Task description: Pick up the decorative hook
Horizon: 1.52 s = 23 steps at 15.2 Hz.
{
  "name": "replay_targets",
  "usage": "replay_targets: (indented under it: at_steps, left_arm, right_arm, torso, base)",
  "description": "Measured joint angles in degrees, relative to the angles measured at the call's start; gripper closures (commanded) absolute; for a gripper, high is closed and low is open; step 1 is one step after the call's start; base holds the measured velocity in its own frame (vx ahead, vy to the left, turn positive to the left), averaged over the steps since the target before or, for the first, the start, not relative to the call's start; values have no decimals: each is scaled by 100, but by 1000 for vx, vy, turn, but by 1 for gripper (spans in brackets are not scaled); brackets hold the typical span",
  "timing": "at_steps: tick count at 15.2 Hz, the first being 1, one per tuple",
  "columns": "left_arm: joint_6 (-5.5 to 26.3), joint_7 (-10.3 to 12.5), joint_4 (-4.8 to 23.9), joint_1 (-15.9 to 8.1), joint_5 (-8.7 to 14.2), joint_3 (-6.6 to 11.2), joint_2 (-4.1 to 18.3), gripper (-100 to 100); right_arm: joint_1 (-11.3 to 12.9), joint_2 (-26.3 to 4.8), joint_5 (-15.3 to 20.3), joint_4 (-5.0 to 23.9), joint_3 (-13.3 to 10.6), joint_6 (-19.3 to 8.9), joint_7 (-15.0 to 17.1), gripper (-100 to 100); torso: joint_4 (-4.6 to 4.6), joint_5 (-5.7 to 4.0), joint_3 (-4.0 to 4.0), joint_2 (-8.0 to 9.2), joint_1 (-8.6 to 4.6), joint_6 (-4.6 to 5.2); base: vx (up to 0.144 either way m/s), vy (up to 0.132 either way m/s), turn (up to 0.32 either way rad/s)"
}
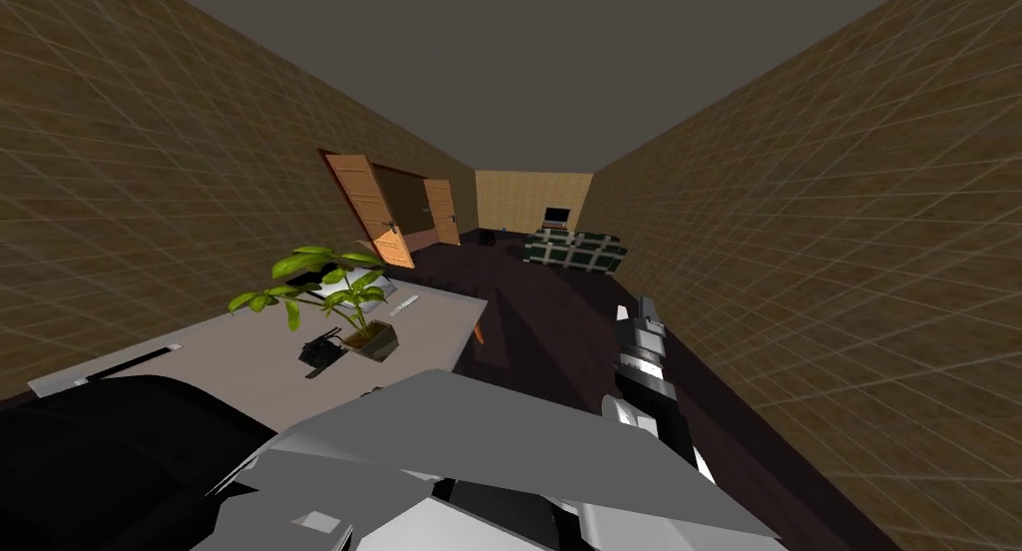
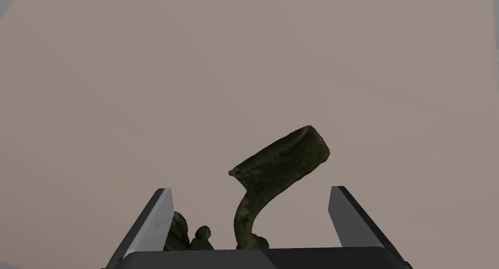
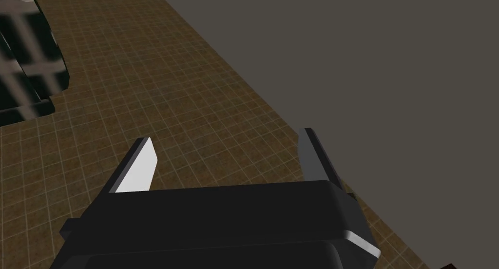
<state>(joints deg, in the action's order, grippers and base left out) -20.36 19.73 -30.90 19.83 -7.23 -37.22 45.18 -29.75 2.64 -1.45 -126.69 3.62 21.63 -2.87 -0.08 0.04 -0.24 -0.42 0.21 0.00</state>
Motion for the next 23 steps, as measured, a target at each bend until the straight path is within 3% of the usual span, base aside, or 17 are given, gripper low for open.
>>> replay_targets:
  at_steps: [2,7,9,13,14,19,23]
  left_arm:
    - [186,36,-275,149,20,-19,129,-100]
    - [360,184,29,66,7,-266,102,-100]
    - [341,88,265,-58,-15,-189,-111,-100]
    - [594,-110,197,-93,-33,-3,-365,-100]
    - [600,-128,209,-97,-34,6,-379,100]
    - [601,-124,209,-97,-31,9,-377,100]
    - [443,59,87,18,-7,-169,-56,100]
  right_arm:
    - [0,0,0,0,0,0,0,0]
    - [0,0,0,0,0,0,0,0]
    - [1,0,0,0,0,0,0,0]
    - [1,0,0,0,0,0,0,0]
    - [1,0,0,0,0,0,0,0]
    - [1,1,0,0,0,0,0,0]
    - [0,2,0,0,-1,0,0,0]
  torso:
    - [2,-1,6,12,-11,-3]
    - [1,-2,2,4,-12,-2]
    - [6,1,15,27,-5,-1]
    - [10,4,26,46,9,-3]
    - [9,2,24,42,0,-3]
    - [5,-1,16,29,-21,0]
    - [1,-12,6,11,-66,-3]
  base:
    - [38,15,-86]
    - [58,33,-143]
    - [-37,80,-46]
    - [-39,78,-29]
    - [-8,17,-4]
    - [4,-11,7]
    - [46,-100,47]
